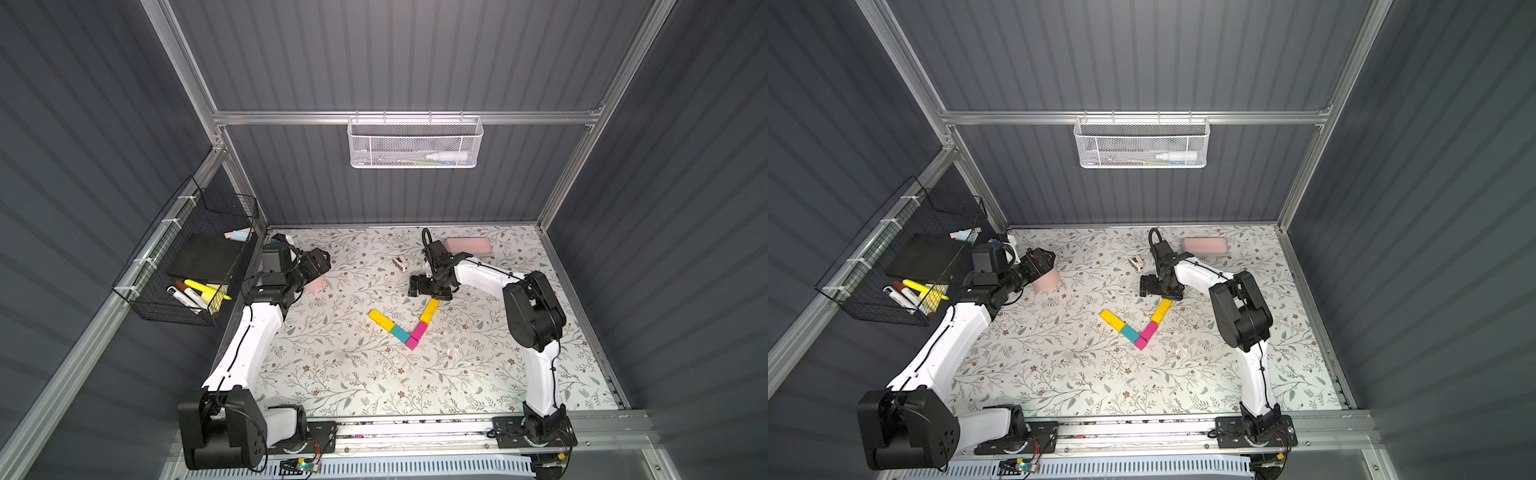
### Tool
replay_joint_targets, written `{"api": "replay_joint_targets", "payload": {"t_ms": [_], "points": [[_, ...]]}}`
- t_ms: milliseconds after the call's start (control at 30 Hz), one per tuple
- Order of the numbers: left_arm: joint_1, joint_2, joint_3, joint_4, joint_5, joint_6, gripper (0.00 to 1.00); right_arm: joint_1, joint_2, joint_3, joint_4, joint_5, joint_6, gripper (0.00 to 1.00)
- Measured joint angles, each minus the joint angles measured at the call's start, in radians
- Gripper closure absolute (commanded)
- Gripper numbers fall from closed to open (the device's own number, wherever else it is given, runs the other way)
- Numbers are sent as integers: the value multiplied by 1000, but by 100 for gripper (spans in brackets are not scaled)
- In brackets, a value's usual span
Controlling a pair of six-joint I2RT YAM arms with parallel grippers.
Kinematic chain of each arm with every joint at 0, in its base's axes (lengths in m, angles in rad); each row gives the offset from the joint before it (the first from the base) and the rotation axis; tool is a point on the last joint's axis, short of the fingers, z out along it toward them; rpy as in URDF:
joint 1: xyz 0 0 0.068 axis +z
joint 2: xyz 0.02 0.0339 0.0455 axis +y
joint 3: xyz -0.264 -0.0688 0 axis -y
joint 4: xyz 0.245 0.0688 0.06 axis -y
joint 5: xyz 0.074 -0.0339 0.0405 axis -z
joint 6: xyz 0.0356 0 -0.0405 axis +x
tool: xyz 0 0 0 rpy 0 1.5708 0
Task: Assemble the letter v with building blocks
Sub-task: Assemble the building block at the center of the board.
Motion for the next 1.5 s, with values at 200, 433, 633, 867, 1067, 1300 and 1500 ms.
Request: {"api": "replay_joint_targets", "payload": {"t_ms": [200, 433, 633, 867, 1067, 1300, 1500], "points": [[0, 0, 0, 0, 0, 0, 1, 3, 0, 0, 0, -3, 0, 1], [0, 0, 0, 0, 0, 0, 1, 8, 0, -1, 1, -3, 0, 1], [0, 0, 0, 0, 0, 0, 1, 11, 0, -3, 3, -3, 0, 1], [0, 0, 0, 0, 0, 0, 1, 13, 0, -8, 10, -3, 0, 1], [0, 0, 0, 0, 0, 0, 0, 15, -5, -20, 23, -1, 4, 1], [0, 0, 0, 0, 0, 0, 1, 17, -13, -35, 38, 3, 5, 1], [0, 0, 0, 0, 0, 0, 1, 18, -18, -46, 50, 6, 8, 1]]}}
